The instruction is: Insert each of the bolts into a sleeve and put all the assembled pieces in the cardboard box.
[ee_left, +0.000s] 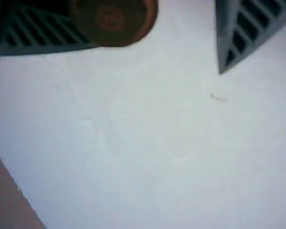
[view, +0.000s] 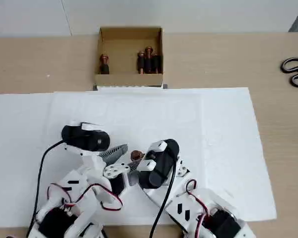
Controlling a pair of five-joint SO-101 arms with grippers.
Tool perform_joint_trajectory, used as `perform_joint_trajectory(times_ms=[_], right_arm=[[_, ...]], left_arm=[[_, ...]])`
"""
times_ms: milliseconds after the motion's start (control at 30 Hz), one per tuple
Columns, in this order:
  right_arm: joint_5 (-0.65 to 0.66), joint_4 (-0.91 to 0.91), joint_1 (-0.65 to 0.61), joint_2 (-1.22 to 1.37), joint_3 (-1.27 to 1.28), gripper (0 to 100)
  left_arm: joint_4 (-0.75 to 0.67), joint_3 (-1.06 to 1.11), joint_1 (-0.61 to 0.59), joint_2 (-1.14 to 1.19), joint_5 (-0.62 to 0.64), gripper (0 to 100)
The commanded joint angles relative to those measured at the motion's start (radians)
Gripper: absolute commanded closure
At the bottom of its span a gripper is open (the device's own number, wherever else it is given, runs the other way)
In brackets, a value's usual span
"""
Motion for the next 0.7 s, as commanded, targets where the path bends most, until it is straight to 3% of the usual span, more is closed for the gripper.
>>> perform_joint_trajectory(times_ms=[0,167,333,567,667], right_arm=[[0.008,-0.022,0.045,-0.007,-0.006,99.6],[0.008,-0.022,0.074,-0.007,-0.006,99.6],[0.008,-0.022,0.076,-0.007,-0.006,99.6],[0.008,-0.022,0.076,-0.007,-0.006,99.5],[0.008,-0.022,0.084,-0.007,-0.006,99.5]], left_arm=[[0.026,-0.087,-0.008,0.0,-0.008,72],[0.057,-0.15,-0.071,0.0,-0.012,76],[0.051,-0.157,-0.199,-0.008,-0.094,100],[0.052,-0.125,-0.437,-0.008,-0.106,99],[0.052,-0.018,-0.542,-0.008,-0.17,99]])
